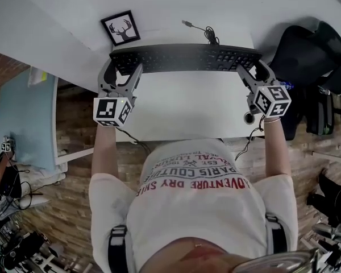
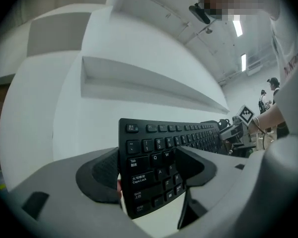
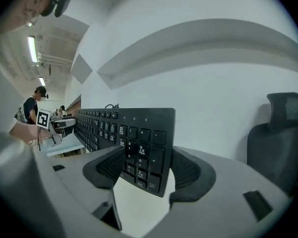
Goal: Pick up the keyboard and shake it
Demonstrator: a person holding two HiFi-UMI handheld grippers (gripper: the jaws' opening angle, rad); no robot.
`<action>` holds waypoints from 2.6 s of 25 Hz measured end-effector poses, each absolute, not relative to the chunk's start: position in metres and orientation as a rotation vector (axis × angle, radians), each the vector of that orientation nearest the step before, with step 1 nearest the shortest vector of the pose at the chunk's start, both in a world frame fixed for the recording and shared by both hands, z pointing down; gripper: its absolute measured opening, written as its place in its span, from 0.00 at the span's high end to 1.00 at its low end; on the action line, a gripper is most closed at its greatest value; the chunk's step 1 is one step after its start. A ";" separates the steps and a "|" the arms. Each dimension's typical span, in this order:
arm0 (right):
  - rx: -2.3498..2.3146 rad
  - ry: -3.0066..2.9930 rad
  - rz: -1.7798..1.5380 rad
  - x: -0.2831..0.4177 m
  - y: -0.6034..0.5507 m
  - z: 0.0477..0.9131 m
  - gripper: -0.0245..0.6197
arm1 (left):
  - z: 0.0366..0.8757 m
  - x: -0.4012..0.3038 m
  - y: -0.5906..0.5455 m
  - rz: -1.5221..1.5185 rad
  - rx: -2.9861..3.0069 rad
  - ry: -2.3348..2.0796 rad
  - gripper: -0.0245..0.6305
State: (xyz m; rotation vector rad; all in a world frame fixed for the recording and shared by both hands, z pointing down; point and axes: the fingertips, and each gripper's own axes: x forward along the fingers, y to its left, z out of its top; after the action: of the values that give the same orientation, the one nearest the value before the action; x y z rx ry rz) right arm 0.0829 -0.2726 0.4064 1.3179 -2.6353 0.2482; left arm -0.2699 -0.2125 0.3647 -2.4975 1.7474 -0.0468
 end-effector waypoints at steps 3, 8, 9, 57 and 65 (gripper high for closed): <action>1.348 -2.704 0.107 0.083 -0.273 0.390 0.50 | 0.345 -0.269 -0.203 0.027 -2.420 1.721 0.43; 1.412 -2.777 -0.123 0.079 -0.266 0.373 0.50 | 0.330 -0.272 -0.190 0.112 -2.308 1.684 0.43; 1.424 -2.782 -0.175 0.079 -0.264 0.370 0.50 | 0.330 -0.273 -0.188 0.124 -2.299 1.678 0.43; 1.231 -2.570 0.433 0.085 -0.270 0.480 0.50 | 0.368 -0.227 -0.158 -0.446 -2.074 1.526 0.43; 1.255 -2.646 0.274 0.092 -0.269 0.461 0.50 | 0.363 -0.220 -0.146 -0.358 -2.022 1.519 0.43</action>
State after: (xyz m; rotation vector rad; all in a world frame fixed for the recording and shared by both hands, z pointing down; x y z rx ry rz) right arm 0.0919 -0.2690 0.4610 1.2546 -2.6458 0.2740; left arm -0.2203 -0.1456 0.3625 -2.0224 1.5190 -0.3584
